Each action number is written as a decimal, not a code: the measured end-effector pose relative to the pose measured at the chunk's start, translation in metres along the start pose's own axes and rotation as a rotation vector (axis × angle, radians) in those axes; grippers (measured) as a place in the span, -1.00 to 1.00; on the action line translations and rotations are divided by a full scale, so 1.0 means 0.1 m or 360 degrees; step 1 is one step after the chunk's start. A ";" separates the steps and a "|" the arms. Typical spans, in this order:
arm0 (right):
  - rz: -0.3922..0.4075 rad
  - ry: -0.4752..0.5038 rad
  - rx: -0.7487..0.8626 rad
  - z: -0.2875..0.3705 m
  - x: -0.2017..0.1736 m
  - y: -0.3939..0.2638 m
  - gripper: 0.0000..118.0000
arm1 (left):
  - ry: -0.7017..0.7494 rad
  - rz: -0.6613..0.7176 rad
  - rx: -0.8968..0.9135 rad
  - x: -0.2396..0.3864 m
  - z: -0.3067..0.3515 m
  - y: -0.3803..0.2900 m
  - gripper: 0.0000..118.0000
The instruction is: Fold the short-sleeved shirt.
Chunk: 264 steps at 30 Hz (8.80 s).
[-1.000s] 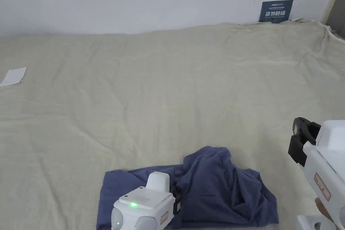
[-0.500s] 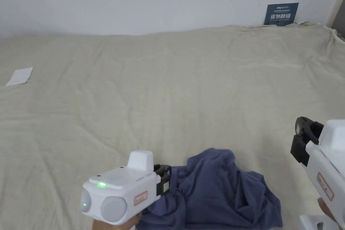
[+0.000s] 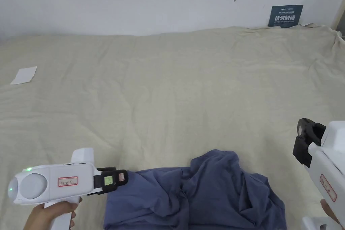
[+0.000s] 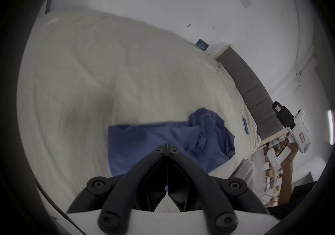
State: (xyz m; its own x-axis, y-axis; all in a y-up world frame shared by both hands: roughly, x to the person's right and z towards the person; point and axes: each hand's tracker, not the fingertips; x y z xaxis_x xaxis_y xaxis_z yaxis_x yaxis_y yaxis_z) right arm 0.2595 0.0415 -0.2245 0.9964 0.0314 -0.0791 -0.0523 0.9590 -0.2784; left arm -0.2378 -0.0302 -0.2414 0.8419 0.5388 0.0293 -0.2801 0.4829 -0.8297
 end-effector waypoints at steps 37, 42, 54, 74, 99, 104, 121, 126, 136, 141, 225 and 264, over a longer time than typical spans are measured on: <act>0.0009 0.0007 -0.0074 -0.07 -0.07 -0.11 -1.00 | 0.0057 0.0021 -0.0259 -0.42 -0.48 -0.06 -0.88; 0.0006 0.0008 -0.0066 -0.04 -0.09 -0.06 -1.00 | 0.0086 -0.0049 -0.0232 -0.28 -0.32 -0.01 -0.93; -0.0006 0.0016 -0.0034 0.02 -0.13 0.03 -1.00 | 0.0243 -0.0005 -0.0151 -0.37 0.31 0.13 -0.94; -0.0033 0.0032 -0.0009 0.05 0.03 -0.02 -1.00 | 0.0430 -0.0275 -0.0350 0.79 -0.06 0.35 -0.94; -0.0035 -0.0035 -0.0019 0.17 0.22 -0.07 -1.00 | 0.0229 -0.0502 -0.0583 2.03 -1.77 -0.13 -0.94; -0.0031 -0.0035 -0.0035 0.18 0.20 -0.09 -1.00 | 0.0241 -0.0467 -0.0599 2.10 -1.86 -0.19 -0.90; -0.0019 -0.0021 -0.0039 0.14 0.19 -0.09 -1.00 | -0.0035 -0.0379 -0.0207 2.03 -1.08 -0.02 1.00; -0.0014 -0.0012 -0.0029 0.14 0.17 -0.08 -1.00 | 0.0145 -0.0436 0.0056 1.70 -0.82 0.00 0.83; -0.0014 -0.0001 -0.0019 0.16 0.12 -0.06 -1.00 | 0.0301 -0.0431 0.0413 1.18 -0.78 -0.32 -1.00; -0.0015 -0.0011 -0.0024 0.18 0.16 -0.08 -1.00 | 0.0343 -0.0486 0.0450 1.16 -0.93 -0.53 -1.00; -0.0012 0.0014 0.0325 0.23 -0.43 0.18 -1.00 | 0.0848 -0.0694 0.1414 1.04 0.46 -0.15 -1.00; 0.0006 0.0199 -0.0659 -0.74 -1.46 -1.69 -1.00 | 0.0532 -0.0393 0.1038 0.76 0.37 -0.15 -1.00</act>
State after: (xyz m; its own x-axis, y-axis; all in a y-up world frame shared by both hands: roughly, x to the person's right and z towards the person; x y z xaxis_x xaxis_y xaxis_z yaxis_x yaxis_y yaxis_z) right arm 0.1176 -0.1464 -0.2364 0.9817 -0.0244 -0.1891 -0.1036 0.7641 -0.6367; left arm -0.1864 0.0291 -0.2058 0.9808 0.1755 -0.0849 -0.1937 0.9269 -0.3216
